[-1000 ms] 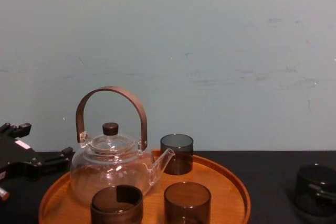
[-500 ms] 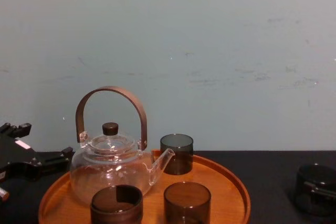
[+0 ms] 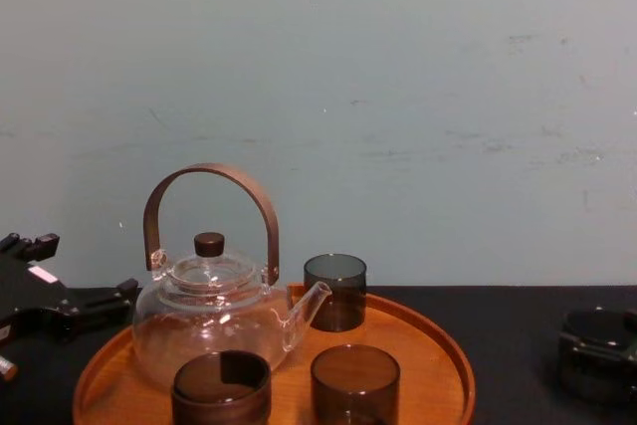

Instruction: Pick up the glass from the table and place it on the tray.

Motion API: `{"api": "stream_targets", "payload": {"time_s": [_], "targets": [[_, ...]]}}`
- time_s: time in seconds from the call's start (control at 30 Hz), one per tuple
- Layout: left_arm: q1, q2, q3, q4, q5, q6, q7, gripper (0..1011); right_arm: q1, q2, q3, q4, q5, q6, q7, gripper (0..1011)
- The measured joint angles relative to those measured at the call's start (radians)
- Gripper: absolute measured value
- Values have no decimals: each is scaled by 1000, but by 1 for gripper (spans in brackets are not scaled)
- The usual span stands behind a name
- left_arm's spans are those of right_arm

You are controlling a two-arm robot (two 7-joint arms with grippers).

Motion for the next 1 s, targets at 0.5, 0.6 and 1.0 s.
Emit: {"api": "stream_targets", "payload": {"time_s": [0.5,0.6,1.0], "targets": [[0,0,0,0,0,0,0,1001,36,-8,-15,53,-4,-26,32,1002],[0,0,0,0,0,0,0,1001,35,-8,-14,51,-3,-24,30,1002],[0,0,0,0,0,0,0,1001,32,-7,-13,47,-3,-22,26,907]]}}
